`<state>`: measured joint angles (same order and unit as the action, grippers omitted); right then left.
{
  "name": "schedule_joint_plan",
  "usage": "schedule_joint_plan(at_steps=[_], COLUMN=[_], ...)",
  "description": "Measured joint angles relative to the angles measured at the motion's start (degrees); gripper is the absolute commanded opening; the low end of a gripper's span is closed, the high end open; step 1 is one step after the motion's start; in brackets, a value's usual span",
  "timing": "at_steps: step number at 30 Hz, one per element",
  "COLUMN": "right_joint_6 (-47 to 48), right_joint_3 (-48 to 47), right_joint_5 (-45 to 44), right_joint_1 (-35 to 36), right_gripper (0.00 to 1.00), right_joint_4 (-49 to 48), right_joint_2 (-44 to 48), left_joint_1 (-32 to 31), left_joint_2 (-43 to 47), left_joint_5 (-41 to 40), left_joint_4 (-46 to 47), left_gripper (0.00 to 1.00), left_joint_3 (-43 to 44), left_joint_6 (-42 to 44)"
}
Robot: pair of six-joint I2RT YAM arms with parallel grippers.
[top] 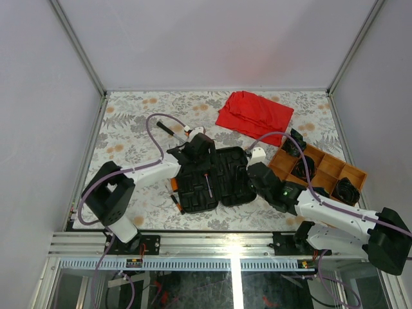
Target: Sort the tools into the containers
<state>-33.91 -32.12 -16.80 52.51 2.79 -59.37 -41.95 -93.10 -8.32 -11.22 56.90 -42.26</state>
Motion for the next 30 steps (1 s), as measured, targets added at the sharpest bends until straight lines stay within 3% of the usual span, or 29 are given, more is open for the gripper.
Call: schedule_joint_plan(at_steps=[9,18,30], right_joint_6=[-0.66,-1.36,-1.81], right_joint_3=[0.00,0.09,0.09], right_joint_5=[1.49,2.93,3.45], right_joint_1=[0.00,0.00,0.00], right_gripper=[0.56,0.51,0.48], right_joint_4=[-0.59,-1.01,-1.03], right_joint_2=[-1.07,-2.38,-3.08], left_joint_1=[0.07,1.16,2.14], left_joint_2=[-3.28,-4.85,-6.36], left_joint_5=[-6.62,-7.80,-7.34], left_joint_4=[-6.56,-7.39,-6.91], left_gripper=[0.59,0.55,0.36], left_joint_3=[2.69,3.39,3.56], left_joint_6=[-2.08,-2.49,-2.14])
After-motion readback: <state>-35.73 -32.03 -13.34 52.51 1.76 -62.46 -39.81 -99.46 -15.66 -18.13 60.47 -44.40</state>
